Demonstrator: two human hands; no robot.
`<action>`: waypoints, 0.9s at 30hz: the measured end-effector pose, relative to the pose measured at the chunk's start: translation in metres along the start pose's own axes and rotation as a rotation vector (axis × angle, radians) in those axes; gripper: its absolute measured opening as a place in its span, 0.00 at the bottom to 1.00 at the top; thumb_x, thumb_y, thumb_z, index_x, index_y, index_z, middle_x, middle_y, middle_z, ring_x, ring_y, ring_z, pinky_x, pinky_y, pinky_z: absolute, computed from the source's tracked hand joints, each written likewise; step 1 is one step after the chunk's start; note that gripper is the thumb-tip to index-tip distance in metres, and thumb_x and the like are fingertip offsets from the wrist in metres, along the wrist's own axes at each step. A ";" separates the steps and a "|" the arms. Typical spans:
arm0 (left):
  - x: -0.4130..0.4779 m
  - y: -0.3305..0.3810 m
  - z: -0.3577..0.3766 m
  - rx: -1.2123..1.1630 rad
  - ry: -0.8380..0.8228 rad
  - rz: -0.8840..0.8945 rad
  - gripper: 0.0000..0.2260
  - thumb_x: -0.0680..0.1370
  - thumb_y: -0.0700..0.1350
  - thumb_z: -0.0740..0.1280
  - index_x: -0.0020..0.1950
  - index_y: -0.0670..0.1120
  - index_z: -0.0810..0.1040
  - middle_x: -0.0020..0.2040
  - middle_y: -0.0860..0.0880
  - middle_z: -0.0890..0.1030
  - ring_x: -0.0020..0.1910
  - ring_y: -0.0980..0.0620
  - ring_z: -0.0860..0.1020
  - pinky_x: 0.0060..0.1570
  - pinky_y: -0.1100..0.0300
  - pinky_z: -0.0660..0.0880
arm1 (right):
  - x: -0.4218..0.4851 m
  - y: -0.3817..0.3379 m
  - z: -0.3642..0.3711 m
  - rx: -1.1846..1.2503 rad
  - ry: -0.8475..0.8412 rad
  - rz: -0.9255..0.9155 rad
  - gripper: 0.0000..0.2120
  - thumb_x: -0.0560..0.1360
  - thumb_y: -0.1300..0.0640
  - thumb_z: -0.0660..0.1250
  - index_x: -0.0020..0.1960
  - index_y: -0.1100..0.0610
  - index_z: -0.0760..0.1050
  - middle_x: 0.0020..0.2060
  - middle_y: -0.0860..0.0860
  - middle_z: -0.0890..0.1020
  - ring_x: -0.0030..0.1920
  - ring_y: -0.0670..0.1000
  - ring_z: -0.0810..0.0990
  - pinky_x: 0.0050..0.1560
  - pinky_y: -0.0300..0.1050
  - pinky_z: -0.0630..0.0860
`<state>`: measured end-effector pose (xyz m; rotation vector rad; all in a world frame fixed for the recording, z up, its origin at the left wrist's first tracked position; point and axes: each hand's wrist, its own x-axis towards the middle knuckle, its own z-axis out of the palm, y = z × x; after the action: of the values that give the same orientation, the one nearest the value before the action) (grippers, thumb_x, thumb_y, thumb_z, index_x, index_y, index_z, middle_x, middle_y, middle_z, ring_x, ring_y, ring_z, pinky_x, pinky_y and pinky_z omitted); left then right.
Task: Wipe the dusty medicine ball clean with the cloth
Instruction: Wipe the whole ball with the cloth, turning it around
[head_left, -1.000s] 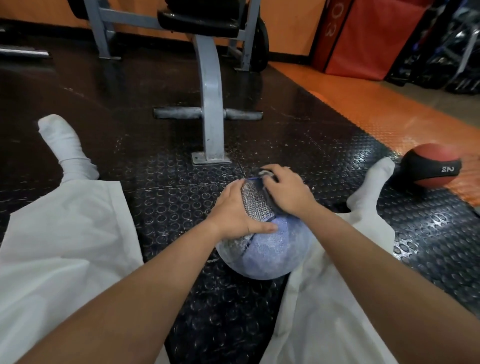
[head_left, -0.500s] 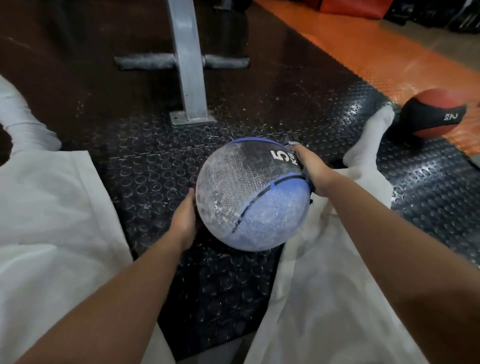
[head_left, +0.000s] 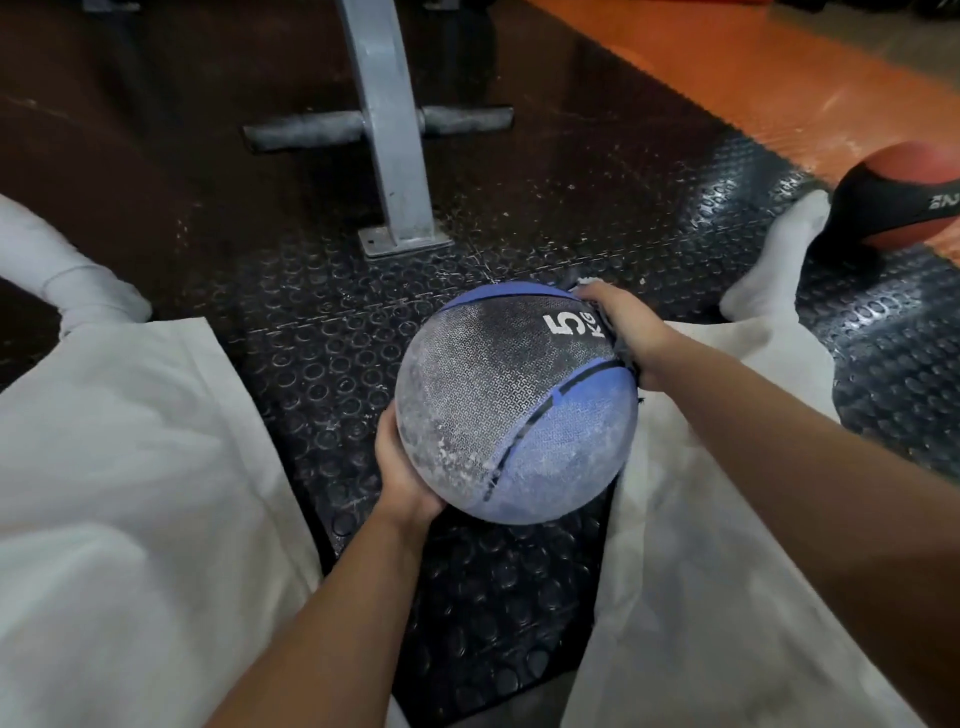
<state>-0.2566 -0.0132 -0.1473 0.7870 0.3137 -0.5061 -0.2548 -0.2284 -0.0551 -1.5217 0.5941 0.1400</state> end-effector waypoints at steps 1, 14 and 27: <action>-0.002 0.008 -0.004 0.008 0.012 0.023 0.23 0.82 0.55 0.49 0.51 0.47 0.81 0.42 0.48 0.86 0.44 0.49 0.82 0.46 0.55 0.75 | 0.001 0.002 0.007 0.014 -0.014 0.003 0.15 0.77 0.48 0.59 0.38 0.54 0.77 0.33 0.51 0.82 0.35 0.52 0.80 0.44 0.44 0.74; -0.013 0.115 -0.016 0.568 0.200 0.313 0.16 0.71 0.60 0.64 0.44 0.51 0.86 0.48 0.47 0.85 0.53 0.45 0.82 0.63 0.45 0.74 | 0.013 0.044 0.081 0.442 -0.005 0.187 0.17 0.80 0.49 0.58 0.43 0.59 0.77 0.33 0.54 0.81 0.38 0.53 0.78 0.39 0.45 0.74; -0.033 0.121 0.048 1.410 0.180 0.701 0.15 0.80 0.50 0.63 0.65 0.51 0.77 0.64 0.54 0.76 0.63 0.55 0.73 0.63 0.58 0.68 | -0.010 -0.020 0.115 -0.553 0.087 -0.451 0.17 0.79 0.46 0.56 0.65 0.48 0.70 0.63 0.53 0.74 0.63 0.58 0.71 0.65 0.58 0.66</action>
<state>-0.2151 0.0340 -0.0292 2.2075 -0.2378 0.1042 -0.2221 -0.1171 -0.0397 -2.1701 0.2719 -0.1220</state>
